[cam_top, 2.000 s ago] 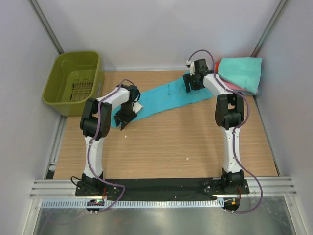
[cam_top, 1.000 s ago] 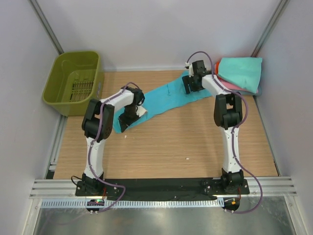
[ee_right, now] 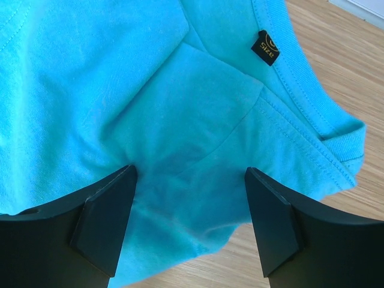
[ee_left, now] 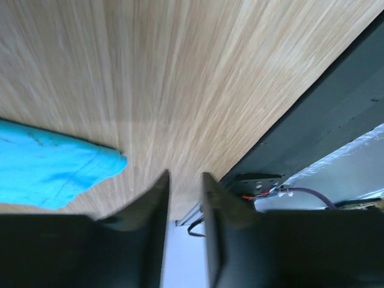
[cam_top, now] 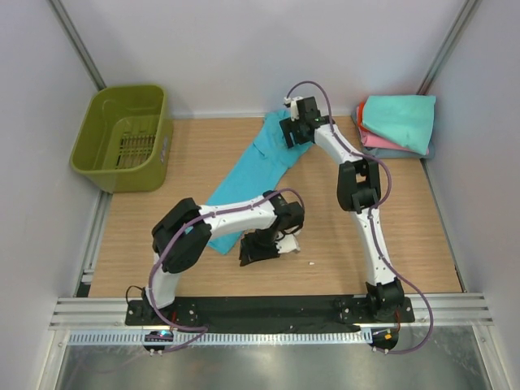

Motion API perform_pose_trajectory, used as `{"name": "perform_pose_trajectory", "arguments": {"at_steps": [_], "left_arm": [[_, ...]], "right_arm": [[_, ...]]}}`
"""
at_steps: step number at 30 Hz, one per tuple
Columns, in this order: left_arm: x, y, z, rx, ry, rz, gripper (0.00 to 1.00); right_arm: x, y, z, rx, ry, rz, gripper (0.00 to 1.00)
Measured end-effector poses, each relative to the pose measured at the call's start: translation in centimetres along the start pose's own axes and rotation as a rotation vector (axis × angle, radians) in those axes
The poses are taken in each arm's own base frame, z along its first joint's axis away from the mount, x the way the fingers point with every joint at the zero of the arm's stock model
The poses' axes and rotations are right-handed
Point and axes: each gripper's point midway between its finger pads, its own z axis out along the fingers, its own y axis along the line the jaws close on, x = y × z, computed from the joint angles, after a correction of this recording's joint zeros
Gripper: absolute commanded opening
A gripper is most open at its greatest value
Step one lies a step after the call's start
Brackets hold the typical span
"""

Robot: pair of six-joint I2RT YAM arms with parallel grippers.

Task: Fold and stack the t-shirts
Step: Fold the tshirt

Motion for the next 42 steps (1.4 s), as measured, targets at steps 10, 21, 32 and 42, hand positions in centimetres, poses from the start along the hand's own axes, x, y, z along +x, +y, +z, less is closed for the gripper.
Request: {"name": "perform_pose_trajectory", "arguments": {"at_steps": [10,21,32,42], "left_arm": [[1.9,4.0,-2.4,-0.218,-0.03,-0.034,0.99],[5.8,11.4,-1.2,-0.24,-0.069,-0.27,1.0],[6.4,13.4,3.4,-0.23,-0.016,-0.298,1.0],[5.6,12.7,3.2,-0.252,-0.009,-0.259,0.99]], "right_arm": [[1.1,-1.1,-1.0,0.016,0.031,0.006,0.81],[2.1,-2.5,-2.4,0.066,0.071,-0.003,0.81],[2.7,-3.2,-2.6,0.103,0.091,-0.015,0.82],[1.6,-2.8,-1.4,0.091,0.068,-0.023,0.82]]}}
